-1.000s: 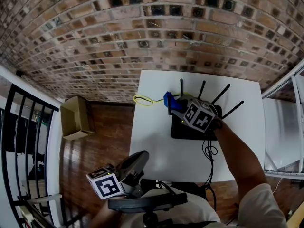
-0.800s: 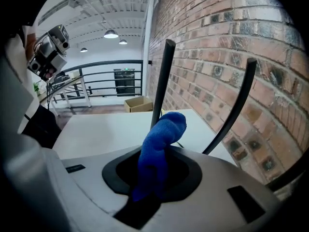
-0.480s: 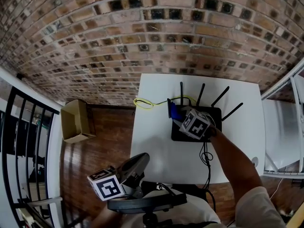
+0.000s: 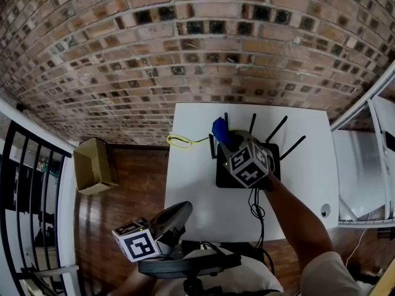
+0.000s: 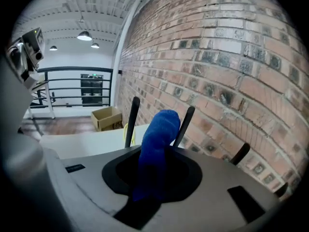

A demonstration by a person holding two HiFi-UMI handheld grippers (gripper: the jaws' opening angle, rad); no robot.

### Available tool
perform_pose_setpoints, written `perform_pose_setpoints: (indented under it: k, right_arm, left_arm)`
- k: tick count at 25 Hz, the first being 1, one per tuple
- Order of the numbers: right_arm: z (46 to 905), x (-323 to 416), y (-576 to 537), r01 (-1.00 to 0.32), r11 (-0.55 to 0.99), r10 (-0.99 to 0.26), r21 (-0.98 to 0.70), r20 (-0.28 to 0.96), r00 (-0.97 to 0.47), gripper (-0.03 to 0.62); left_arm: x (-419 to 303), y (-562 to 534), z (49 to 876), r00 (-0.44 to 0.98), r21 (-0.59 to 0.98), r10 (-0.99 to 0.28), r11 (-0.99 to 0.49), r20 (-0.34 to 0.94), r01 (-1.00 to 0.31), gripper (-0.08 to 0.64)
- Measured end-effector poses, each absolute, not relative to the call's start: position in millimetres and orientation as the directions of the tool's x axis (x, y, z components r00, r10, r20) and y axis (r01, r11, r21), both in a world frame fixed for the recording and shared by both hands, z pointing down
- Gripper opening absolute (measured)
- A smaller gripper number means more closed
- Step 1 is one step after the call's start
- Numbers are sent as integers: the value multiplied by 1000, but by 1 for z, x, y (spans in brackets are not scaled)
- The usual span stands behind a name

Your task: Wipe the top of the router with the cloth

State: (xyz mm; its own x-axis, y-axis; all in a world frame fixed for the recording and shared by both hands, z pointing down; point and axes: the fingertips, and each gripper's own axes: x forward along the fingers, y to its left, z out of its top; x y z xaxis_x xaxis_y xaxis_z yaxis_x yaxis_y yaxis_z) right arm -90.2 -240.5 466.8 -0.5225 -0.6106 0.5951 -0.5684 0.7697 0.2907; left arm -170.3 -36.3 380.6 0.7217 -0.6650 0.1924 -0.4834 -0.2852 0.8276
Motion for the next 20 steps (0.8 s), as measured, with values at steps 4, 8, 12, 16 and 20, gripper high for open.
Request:
perform_pose_setpoints:
  k: [4,8,12,16,20]
  right_arm:
    - [432,-100,-253,-606,735,-660,306,528,-534,104]
    - [417,-102,-264,-677,682,-708,278,484,-514,103]
    - [426,-102,-267,-739,636,-727,221,493,-478,103]
    - [448,-95,-268,-793,589,-729,159,528,-436,103]
    - [470,-87,-269,-824,555,-719,112,563,-407,103]
  left_arm:
    - [-164,-38,376,742,829,-647,-310,175,-466,18]
    - [-164,-39,378,744,829,-644,-309,178,-465,18]
    - [-169,-42,378,741,832,-647,-300,182,-466,18]
    - [-176,-43,381,736,829,-649,-293,193,-476,18]
    - [-181,-44,385,731,829,-653,-285,200,-481,18]
